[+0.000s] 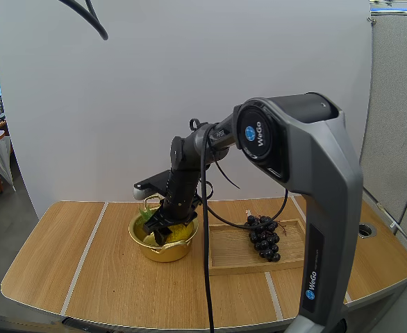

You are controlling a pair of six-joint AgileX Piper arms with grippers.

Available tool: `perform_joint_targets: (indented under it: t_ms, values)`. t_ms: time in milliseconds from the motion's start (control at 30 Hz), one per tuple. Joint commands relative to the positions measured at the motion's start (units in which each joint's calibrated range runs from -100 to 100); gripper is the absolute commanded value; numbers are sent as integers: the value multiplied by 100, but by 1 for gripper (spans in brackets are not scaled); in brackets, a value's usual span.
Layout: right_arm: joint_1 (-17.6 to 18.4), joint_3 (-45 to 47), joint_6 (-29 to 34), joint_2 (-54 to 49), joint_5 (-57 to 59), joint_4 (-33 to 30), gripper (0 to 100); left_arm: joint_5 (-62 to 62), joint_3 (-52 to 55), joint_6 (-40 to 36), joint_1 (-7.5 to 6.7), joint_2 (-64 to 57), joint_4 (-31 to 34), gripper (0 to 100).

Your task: Open the pot, put the pineapple inside, and close it

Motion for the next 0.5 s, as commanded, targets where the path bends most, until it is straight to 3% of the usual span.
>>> perform_joint_targets:
  t_ms: [0, 167, 200, 267, 400, 467]
  values:
    - [5, -41, -7, 248, -68, -45, 0, -191, -44, -61, -15, -31, 43, 0]
    - [5, -41, -7, 309, -37, -45, 0, -191, -44, -61, -15, -31, 43, 0]
    - [5, -41, -7, 309, -37, -35, 6, -191, -44, -61, -15, -31, 43, 0]
    - [5, -41, -7, 309, -37, 0, 34, -191, -44, -61, -15, -31, 43, 0]
    - [5, -68, 24, 309, -52, -101, 100, -191, -44, -61, -15, -31, 43, 0]
    - [5, -87, 39, 293, -31, -161, 100, -191, -44, -61, -15, -31, 43, 0]
